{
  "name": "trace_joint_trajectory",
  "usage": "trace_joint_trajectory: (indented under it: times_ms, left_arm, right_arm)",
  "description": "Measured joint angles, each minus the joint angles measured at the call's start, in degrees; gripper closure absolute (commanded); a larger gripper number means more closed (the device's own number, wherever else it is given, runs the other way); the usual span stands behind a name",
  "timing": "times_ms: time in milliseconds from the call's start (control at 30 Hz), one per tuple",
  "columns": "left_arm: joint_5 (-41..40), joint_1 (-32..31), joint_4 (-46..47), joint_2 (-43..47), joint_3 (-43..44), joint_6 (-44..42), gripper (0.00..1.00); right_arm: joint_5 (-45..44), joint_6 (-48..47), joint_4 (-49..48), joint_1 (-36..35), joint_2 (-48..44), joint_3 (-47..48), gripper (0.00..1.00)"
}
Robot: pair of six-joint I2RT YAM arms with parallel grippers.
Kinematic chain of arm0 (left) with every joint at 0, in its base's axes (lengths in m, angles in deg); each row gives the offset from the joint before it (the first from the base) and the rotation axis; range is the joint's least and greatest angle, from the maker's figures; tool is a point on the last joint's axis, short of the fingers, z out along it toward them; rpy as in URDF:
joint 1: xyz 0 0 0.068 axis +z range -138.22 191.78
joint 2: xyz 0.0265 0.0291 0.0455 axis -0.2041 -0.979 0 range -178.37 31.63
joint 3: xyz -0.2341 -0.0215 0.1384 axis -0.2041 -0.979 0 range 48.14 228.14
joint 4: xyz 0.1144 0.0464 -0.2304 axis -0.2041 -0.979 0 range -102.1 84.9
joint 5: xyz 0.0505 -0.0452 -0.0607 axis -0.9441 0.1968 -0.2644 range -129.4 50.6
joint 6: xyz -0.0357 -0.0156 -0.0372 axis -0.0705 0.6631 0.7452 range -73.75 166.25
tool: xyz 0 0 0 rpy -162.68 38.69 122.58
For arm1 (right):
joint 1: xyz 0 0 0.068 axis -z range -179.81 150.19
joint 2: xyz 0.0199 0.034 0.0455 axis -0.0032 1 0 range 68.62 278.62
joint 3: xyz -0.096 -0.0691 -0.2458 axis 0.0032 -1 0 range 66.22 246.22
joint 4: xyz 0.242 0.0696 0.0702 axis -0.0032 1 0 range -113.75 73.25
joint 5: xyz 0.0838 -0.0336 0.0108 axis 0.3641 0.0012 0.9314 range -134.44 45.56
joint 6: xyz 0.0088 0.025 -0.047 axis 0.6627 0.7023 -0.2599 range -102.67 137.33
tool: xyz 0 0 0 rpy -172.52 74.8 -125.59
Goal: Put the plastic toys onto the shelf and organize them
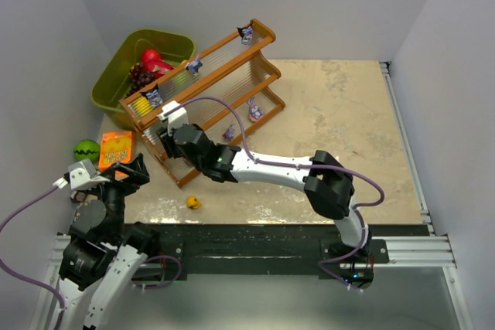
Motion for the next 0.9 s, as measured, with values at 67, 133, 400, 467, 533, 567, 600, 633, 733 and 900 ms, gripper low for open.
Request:
trace_joint_trajectory:
  times_ms: [67,133,400,467,533,567,600,633,733,900]
  left_arm:
    - [0.0,0.0,0.0,0.0,0.0,0.0,0.0]
    - [0.02,0.0,0.0,0.0,0.0,0.0,0.0]
    - [0.02,0.0,0.0,0.0,0.0,-0.02,0.0]
    - [0.02,0.0,0.02,0.0,0.0,-0.02,0.0]
    - [0.02,0.0,0.02,0.02,0.0,0.0,0.0]
    - [0.02,0.0,0.02,0.0,0.0,-0.02,0.0]
    - [0.02,0.0,0.02,0.0,-0.02,-0.02,0.0]
    - [0.0,0.0,0.02,0.0,0.0,-0.02,0.0]
    - [0.02,0.0,0.02,0.0,-0.02,-0.02,0.0]
    - [0.0,0.0,0.02,0.02,-0.02,-0.02,0.0]
  right_arm:
    - [0.02,0.28,0.31,0.26,0.63,0.42,0.83]
    - [0.0,0.59,0.39,0.33,0.96,0.76,0.83]
    - [-0.02,1.29,0.48,0.87,1.42,1.73,0.82]
    - [-0.02,1.42,0.46,1.03,1.92,2.29,0.81]
    - [-0.02,1.57,0.46,1.09,2.32,2.45,0.79]
    - [-0.02,1.62,0.42,1.16,2.47,2.56,0.78]
    - [-0.02,1.64,0.33,1.29,2.58,2.73,0.76]
    - [-0.04,1.68,0.37,1.33,2.6,2.75,0.75]
    - [-0.07,1.81,0.33,1.36,2.6,2.75,0.71]
    - [-0.22,2.21,0.28,1.36,2.6,2.75,0.62]
